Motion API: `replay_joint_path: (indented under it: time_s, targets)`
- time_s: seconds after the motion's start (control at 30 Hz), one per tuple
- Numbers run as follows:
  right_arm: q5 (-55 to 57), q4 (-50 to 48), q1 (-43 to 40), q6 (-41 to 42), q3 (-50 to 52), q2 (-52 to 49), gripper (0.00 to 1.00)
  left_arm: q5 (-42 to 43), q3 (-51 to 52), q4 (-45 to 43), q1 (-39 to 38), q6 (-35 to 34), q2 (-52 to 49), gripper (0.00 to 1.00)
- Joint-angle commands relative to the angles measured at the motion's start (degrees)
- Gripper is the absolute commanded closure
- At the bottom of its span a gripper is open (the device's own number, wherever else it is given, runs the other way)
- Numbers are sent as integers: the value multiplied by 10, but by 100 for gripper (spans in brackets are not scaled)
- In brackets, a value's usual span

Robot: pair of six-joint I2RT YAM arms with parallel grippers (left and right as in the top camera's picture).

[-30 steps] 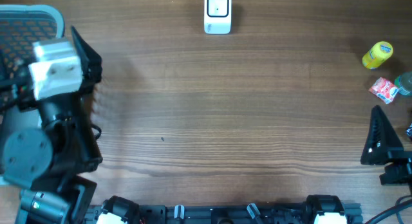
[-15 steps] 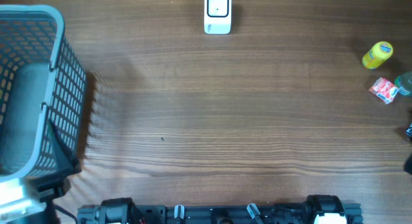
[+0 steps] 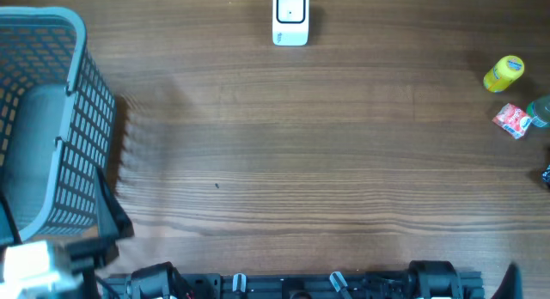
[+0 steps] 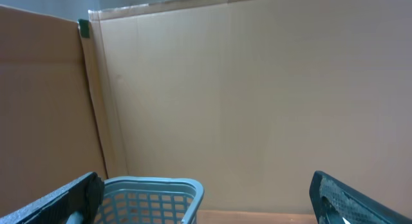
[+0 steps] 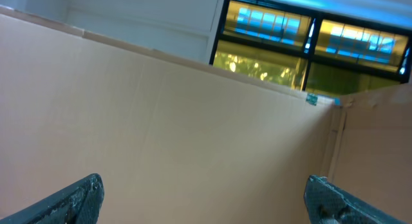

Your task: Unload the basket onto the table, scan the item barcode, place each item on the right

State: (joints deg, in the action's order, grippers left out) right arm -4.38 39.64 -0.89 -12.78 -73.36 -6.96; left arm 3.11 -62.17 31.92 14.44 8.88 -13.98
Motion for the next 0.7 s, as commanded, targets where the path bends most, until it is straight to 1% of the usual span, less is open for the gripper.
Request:
replay_joint_path:
  time_s: [0.0,0.13,0.23,0.3,0.37,0.43,0.5,0.53,0.57,0.6,0.67]
  targets:
    - [18,7,-4,-7,37,51,0,10,3,18,0,-10,51,0]
    - [17,-1,-14,-4,55,67,0,14,7,21,-12,-10,82,0]
    - [6,7,-26,25,72,67,0,14,33,27,-30,-3,137,0]
    - [5,10,-40,25,89,67,0,16,37,48,-41,-3,137,0]
    - [5,16,-48,33,115,67,0,22,51,31,-57,-3,137,0]
    - [4,52,-48,45,149,66,0,26,52,37,-61,-3,137,0]
    - [5,96,-48,108,190,66,0,21,52,55,-61,-3,137,0]
    - [5,112,-48,154,218,66,0,28,52,69,-61,-3,137,0]
    - [5,118,-48,183,243,66,0,39,52,75,-61,-3,137,0]
    - [12,98,-48,186,277,66,0,45,52,71,-61,-3,137,0]
    - [5,53,-48,158,309,67,0,45,52,48,-61,-3,137,0]
